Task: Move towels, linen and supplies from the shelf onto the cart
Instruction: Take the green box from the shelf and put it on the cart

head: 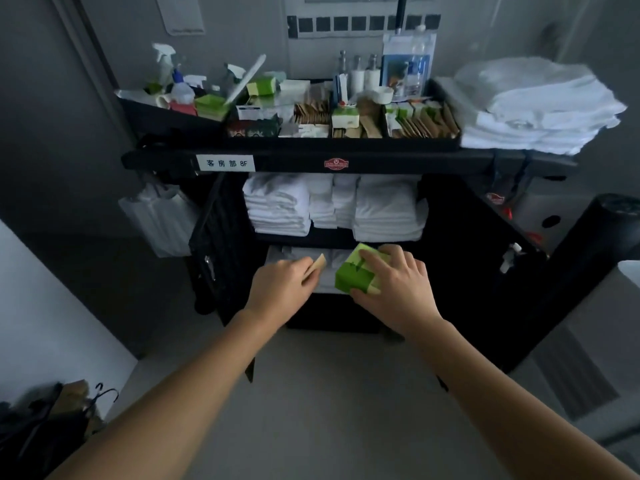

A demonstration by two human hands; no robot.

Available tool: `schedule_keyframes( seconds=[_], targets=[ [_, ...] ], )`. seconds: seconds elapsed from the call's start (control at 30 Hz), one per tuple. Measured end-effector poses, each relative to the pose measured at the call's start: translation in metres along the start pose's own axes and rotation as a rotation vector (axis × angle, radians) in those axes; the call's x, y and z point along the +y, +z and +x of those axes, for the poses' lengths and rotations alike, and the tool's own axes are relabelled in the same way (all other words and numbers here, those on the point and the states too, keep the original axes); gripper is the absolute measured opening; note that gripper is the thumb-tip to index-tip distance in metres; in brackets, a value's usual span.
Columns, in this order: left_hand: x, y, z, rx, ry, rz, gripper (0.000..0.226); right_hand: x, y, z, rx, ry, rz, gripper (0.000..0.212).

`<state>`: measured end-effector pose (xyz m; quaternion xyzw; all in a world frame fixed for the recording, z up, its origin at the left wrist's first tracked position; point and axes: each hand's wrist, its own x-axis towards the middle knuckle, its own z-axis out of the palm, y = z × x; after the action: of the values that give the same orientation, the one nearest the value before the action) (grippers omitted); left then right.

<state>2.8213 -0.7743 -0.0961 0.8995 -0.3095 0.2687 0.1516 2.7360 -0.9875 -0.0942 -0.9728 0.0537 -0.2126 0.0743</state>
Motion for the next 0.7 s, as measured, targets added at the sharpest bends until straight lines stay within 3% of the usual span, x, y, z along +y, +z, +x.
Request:
schedule_keyframes(
  seconds=[0.17, 0.3, 0.47, 0.7],
  targets=[
    [-0.044, 0.056, 0.077, -0.013, 0.058, -0.068, 0.035, 0.018, 0.038, 0.079, 0.003, 0.031, -0.041, 0.075],
    [-0.076, 0.092, 0.146, -0.030, 0.120, -0.133, 0.045, 0.029, 0.055, 0.139, 0.022, 0.125, -0.073, 0.075],
    [-0.097, 0.118, 0.233, 0.013, 0.240, -0.206, 0.051, 0.039, 0.053, 0.209, 0.085, 0.219, -0.127, 0.076],
    [-0.109, 0.138, 0.322, 0.045, 0.246, -0.288, 0.048, 0.060, 0.040, 0.284, 0.157, 0.239, -0.200, 0.074]
  ],
)
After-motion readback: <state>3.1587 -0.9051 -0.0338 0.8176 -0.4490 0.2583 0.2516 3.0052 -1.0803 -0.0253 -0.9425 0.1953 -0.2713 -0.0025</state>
